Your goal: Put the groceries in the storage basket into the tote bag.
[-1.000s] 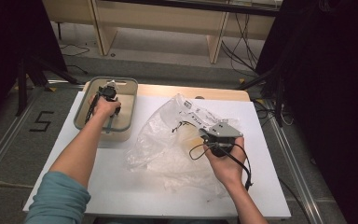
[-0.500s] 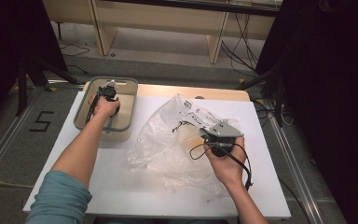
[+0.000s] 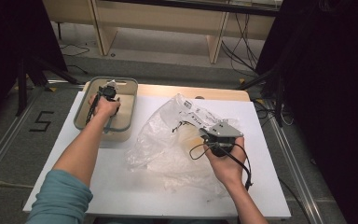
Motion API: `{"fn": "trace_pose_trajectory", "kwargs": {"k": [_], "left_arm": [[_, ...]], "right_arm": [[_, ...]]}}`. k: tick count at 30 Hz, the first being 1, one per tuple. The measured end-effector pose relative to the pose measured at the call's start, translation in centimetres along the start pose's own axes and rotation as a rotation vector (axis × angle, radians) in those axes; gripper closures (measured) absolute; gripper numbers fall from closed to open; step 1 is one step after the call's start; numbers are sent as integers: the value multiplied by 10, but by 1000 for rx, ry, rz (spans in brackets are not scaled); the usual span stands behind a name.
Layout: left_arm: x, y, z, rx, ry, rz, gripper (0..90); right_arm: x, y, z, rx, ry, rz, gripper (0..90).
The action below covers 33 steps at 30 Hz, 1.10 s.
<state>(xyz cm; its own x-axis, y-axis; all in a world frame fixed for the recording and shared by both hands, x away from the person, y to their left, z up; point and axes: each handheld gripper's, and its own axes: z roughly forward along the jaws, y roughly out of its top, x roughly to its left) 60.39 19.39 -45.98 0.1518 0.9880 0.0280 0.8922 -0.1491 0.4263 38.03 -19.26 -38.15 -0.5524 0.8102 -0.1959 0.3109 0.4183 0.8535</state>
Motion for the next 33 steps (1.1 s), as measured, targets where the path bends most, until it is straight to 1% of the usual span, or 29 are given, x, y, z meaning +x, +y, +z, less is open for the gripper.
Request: {"fn": "trace_pose_trajectory", "kwargs": {"k": [8, 25, 33], "left_arm": [[-1, 0, 0, 2, 7, 13, 781], [-1, 0, -1, 1, 4, 12, 793], [-3, 1, -2, -17, -6, 11, 794]], "right_arm": [[0, 0, 0, 0, -1, 0, 900], [-1, 0, 0, -3, -3, -1, 900], [-1, 0, 0, -5, -4, -1, 900]]}}
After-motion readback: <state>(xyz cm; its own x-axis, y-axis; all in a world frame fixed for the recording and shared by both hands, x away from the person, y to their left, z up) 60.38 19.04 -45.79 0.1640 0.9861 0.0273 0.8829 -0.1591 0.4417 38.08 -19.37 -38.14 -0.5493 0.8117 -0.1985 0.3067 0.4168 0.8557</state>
